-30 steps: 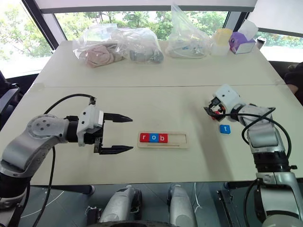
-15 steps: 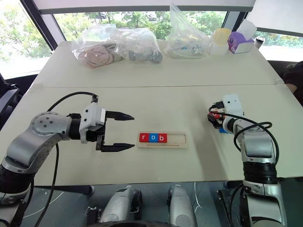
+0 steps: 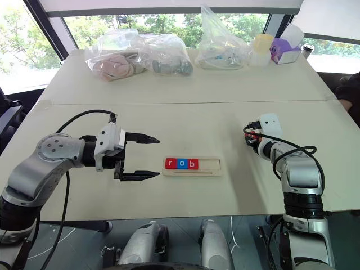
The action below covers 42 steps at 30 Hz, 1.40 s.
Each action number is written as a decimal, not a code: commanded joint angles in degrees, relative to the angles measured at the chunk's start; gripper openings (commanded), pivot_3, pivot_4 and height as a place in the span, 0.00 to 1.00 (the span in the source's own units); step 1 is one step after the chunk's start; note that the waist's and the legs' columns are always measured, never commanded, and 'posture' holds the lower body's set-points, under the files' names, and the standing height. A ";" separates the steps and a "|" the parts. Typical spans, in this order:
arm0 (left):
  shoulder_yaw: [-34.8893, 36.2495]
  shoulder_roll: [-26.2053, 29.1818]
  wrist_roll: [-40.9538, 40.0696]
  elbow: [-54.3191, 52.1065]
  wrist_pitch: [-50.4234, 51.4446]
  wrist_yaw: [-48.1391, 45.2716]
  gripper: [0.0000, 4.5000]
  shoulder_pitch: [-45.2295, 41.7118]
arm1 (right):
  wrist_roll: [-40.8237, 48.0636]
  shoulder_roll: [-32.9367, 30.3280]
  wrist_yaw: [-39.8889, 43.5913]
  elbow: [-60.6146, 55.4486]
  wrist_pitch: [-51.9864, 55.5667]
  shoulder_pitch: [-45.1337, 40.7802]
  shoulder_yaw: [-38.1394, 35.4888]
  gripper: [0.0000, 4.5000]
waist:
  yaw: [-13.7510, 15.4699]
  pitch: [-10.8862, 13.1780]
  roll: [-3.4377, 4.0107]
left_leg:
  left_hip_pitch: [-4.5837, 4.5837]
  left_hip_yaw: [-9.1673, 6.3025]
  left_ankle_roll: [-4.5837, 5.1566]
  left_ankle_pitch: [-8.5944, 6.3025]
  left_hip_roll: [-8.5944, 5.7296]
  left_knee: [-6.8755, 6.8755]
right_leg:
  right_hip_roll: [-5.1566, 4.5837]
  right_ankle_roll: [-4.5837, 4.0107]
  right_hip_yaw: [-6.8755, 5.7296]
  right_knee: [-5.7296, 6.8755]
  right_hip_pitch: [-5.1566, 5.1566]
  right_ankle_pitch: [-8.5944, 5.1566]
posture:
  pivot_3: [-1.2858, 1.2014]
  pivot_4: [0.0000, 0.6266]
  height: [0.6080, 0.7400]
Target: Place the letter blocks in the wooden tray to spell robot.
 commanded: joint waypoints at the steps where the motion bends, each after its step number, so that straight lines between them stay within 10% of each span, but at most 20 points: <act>1: 0.43 -0.08 -0.11 -1.52 -0.69 0.11 1.00 -0.24 | 1.50 -0.10 -1.11 -7.43 4.52 0.23 -1.18 0.25 | 0.00 0.00 0.01 | -0.01 0.00 0.00 0.00 0.00 0.00 | 0.00 0.00 0.00 0.00 -0.01 0.00 | 0.52 0.24 1.00; 13: -0.05 -0.23 -0.14 -0.47 -1.69 -1.77 1.00 0.42 | 2.90 11.01 -8.19 -50.74 35.21 13.44 -7.95 0.25 | 0.29 -0.02 0.03 | -0.18 -0.06 -0.01 -0.01 0.13 -0.01 | -0.02 0.01 -0.04 -0.03 -0.15 -0.01 | 0.52 0.24 1.00; 35: -1.37 -1.66 1.37 1.96 -3.71 -3.46 1.00 -0.65 | 0.34 17.39 -14.18 -49.36 31.50 22.03 -2.92 0.25 | -0.09 -0.04 0.07 | -0.44 -0.01 -0.03 -0.02 0.17 -0.04 | -0.02 -0.02 -0.04 -0.04 -0.49 -0.01 | 0.52 0.24 1.00; 42: -1.19 -1.81 1.60 1.98 -3.93 -3.27 1.00 -0.25 | 3.37 11.19 -8.91 -50.70 30.56 21.73 -1.96 0.98 | -0.22 -0.03 0.07 | -0.45 -0.01 -0.03 -0.02 0.18 -0.05 | -0.02 -0.01 -0.04 -0.04 -0.52 -0.01 | 0.52 0.24 1.00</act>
